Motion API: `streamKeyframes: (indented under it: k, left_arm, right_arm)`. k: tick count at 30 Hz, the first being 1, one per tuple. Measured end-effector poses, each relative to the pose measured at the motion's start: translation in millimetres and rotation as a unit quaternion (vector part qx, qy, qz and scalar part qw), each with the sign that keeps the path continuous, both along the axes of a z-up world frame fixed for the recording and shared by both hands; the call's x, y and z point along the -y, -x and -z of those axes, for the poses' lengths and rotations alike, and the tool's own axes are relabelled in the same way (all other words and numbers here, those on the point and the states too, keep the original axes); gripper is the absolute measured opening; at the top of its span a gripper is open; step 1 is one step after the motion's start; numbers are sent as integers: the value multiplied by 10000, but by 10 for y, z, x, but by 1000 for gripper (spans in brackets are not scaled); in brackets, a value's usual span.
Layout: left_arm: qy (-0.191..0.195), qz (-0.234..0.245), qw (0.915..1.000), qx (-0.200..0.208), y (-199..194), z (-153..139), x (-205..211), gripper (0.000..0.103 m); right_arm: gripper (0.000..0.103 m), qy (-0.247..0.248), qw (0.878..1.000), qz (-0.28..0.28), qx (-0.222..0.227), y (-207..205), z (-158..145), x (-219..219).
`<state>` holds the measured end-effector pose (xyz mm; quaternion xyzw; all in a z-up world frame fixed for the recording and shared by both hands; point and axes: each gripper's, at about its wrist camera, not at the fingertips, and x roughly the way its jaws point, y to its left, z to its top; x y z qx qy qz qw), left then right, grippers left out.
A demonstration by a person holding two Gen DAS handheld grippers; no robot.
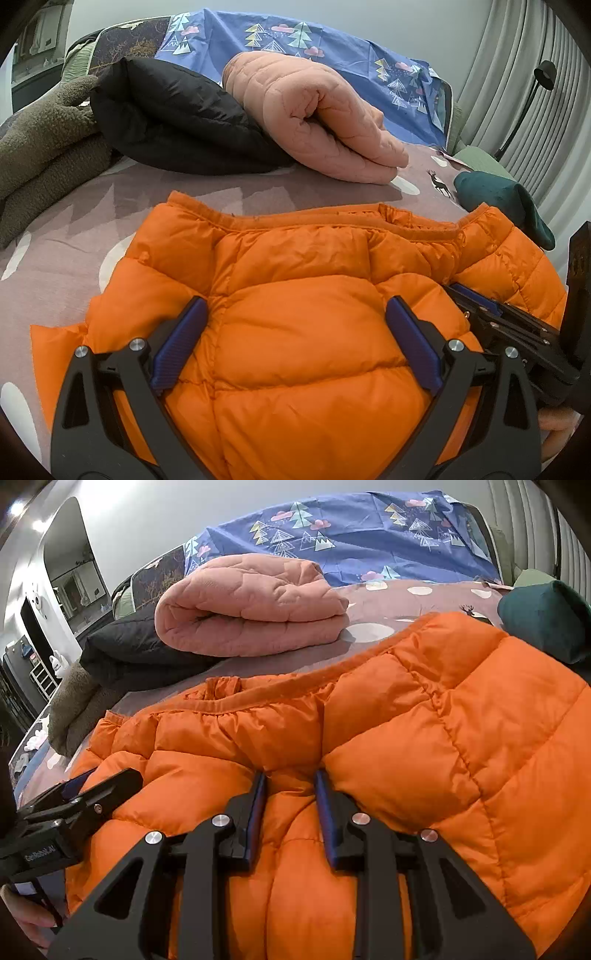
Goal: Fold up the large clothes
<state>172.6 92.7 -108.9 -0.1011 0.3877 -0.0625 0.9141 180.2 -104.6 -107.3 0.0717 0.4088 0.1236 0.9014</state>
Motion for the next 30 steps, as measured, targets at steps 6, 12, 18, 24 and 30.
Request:
streamKeyframes:
  k: [6, 12, 18, 24, 30]
  left_arm:
    - [115, -39, 9999, 100, 260, -298, -147, 98]
    - [-194, -456, 9973, 540, 932, -533, -874, 100]
    - [1162, 172, 9929, -166, 1249, -10, -1197, 100]
    - [1469, 551, 9873, -247, 1298, 170, -1089, 98]
    - [1624, 657, 9840, -333, 1283, 207, -1022, 77]
  right_arm:
    - [29, 30, 10000, -2, 39, 7, 19, 13]
    - [29, 11, 10000, -11, 55, 12, 15, 35]
    - [30, -6, 10000, -14, 59, 18, 16, 39]
    - [30, 2, 10000, -11, 54, 18, 21, 34]
    - [30, -58, 10000, -28, 48, 14, 9, 36]
